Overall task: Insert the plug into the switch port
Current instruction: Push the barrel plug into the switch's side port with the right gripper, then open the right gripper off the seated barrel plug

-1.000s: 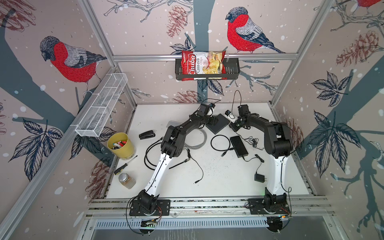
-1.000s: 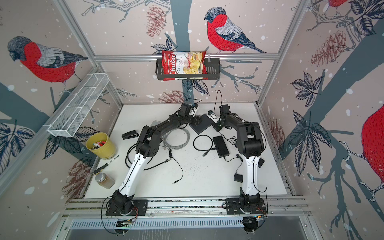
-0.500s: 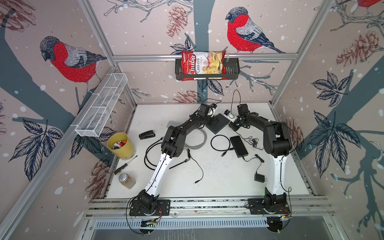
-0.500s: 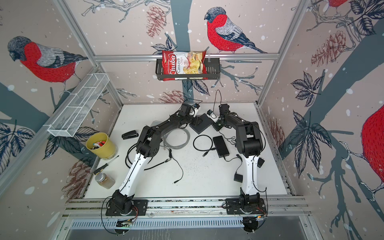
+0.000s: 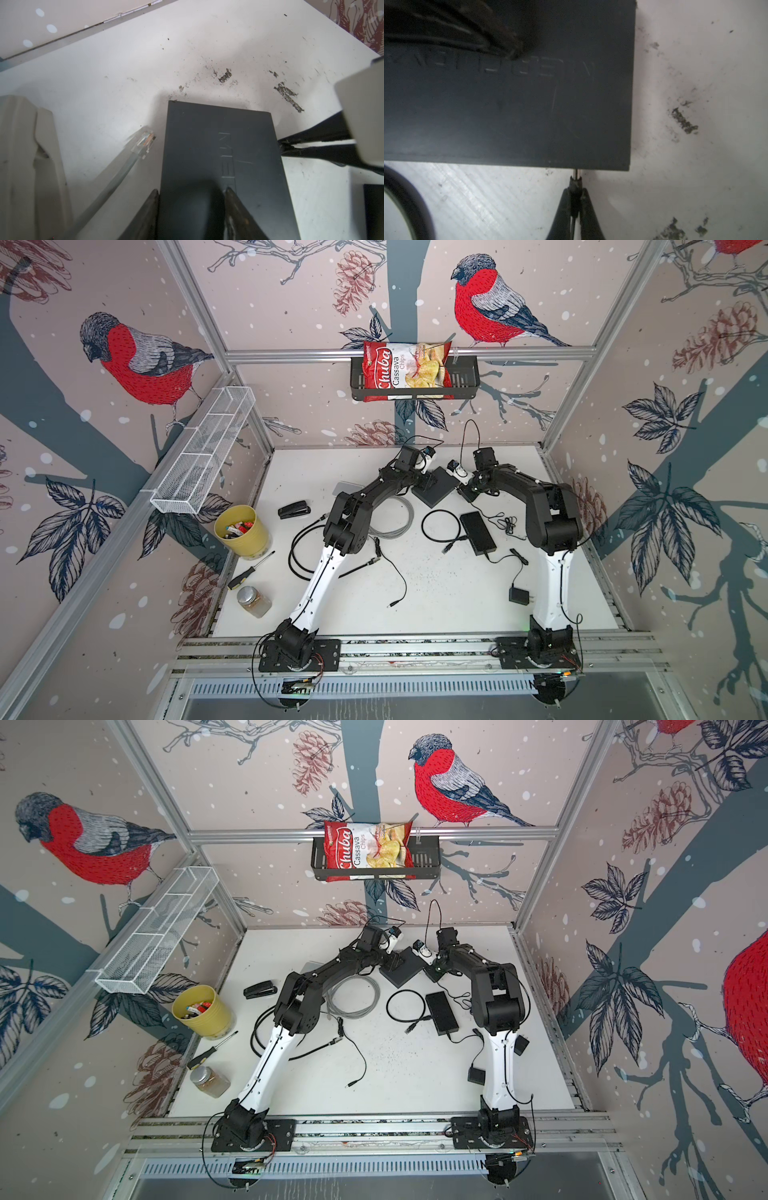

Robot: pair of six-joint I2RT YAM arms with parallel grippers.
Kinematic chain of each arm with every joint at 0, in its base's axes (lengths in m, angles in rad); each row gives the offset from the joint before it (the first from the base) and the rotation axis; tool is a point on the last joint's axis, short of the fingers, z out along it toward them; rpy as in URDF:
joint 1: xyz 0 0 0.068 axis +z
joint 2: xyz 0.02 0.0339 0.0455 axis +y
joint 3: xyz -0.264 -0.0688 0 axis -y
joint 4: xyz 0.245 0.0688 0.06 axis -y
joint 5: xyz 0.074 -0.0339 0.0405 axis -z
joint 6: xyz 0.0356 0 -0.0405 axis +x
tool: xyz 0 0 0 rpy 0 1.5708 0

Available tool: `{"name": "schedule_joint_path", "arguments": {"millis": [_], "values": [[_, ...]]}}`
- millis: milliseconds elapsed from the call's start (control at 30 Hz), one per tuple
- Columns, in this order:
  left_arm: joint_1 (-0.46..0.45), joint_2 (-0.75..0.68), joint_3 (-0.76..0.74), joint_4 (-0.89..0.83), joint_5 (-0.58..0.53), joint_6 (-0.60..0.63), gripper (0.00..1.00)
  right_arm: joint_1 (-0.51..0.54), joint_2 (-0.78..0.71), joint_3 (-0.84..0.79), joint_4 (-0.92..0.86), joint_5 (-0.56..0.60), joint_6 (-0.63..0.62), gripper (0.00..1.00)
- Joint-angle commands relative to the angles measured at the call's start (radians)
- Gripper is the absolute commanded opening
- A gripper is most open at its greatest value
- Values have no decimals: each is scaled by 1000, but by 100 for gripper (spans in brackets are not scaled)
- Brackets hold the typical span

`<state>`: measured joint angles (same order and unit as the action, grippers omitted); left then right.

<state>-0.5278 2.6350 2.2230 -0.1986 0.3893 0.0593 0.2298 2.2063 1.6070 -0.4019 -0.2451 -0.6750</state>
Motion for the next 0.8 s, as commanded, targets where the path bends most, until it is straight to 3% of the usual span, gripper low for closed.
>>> {"name": "schedule_joint_path", "arguments": {"millis": [0,233,700,767], "values": [[-3,14,11,-78,94,71,44,10,4,14,-16,-14,-31,7],[-15,11,16,-133,207,179,41,29,16,83,-39,17,-35,7],[-35,25,50,-177,245,234,36,39,1,73,105,-67,20,7],[-33,24,47,-161,214,204,36,38,-2,70,121,-68,37,13]]}}
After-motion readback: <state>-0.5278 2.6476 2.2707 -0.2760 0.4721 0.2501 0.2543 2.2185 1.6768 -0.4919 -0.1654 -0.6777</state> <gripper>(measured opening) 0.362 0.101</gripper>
